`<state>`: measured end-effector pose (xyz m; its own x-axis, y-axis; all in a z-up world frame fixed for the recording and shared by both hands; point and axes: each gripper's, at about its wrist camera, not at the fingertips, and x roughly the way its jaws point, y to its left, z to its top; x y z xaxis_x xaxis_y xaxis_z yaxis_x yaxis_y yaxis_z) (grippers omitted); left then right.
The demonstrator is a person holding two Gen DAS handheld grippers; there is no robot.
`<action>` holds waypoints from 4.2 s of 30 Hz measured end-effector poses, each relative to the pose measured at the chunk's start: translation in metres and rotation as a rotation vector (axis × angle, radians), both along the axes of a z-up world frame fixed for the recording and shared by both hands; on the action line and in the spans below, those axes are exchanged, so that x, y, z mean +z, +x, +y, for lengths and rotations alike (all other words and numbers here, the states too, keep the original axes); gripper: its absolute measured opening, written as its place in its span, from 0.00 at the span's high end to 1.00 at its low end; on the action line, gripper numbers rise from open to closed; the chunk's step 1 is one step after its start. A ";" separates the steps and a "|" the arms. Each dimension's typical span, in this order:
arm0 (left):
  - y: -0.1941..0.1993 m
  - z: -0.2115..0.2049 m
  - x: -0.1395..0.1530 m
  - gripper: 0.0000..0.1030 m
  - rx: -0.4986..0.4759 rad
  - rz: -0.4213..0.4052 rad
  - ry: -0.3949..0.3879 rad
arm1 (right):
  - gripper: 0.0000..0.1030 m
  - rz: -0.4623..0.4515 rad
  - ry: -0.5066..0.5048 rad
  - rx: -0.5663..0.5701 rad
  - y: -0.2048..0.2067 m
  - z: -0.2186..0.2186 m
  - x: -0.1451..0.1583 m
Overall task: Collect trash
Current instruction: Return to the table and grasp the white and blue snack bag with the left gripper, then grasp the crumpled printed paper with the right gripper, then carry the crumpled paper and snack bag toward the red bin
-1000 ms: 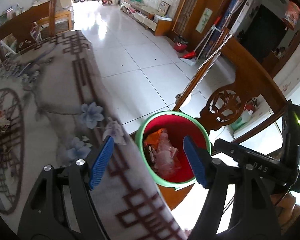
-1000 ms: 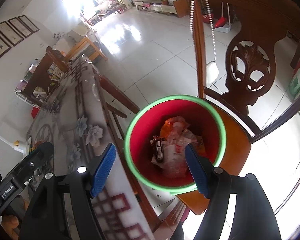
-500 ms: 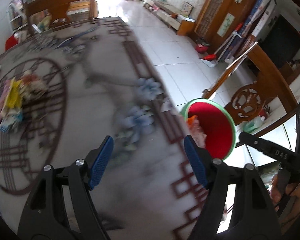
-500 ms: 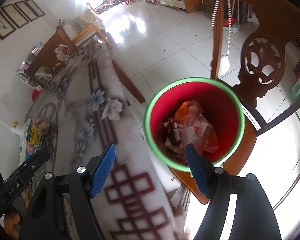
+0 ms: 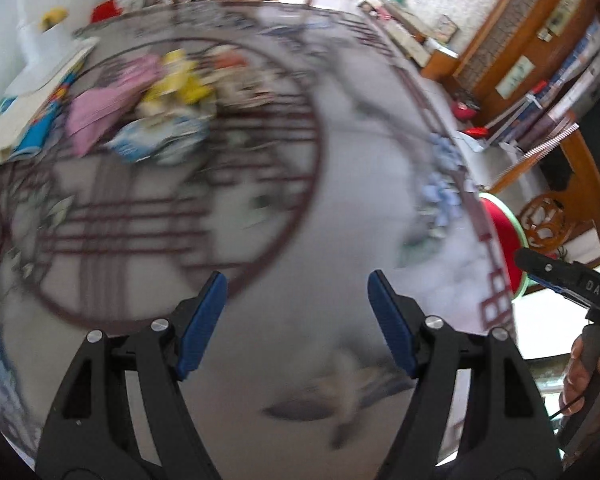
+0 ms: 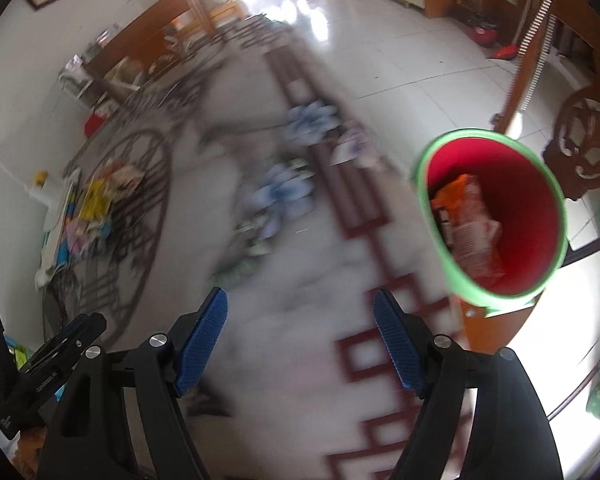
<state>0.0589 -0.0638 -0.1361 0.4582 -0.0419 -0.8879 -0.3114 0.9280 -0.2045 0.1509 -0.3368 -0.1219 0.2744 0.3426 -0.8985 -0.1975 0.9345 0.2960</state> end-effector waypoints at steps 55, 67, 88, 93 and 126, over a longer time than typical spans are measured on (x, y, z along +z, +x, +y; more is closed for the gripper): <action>-0.065 0.150 -0.044 0.77 0.027 0.072 -0.029 | 0.23 -0.144 -0.081 0.224 0.083 0.292 -0.007; -0.076 0.162 -0.027 0.77 0.069 0.034 -0.010 | 0.71 -0.117 -0.189 0.304 0.110 0.338 -0.038; -0.054 0.127 0.011 0.77 -0.013 -0.089 0.025 | 0.74 -0.227 -0.050 0.175 -0.058 0.187 0.029; -0.051 0.104 0.021 0.77 -0.051 -0.111 0.028 | 0.74 -0.227 -0.027 0.082 -0.073 0.154 0.031; -0.033 -0.010 0.043 0.77 -0.160 -0.137 0.046 | 0.73 -0.226 -0.016 -0.036 -0.071 0.037 0.032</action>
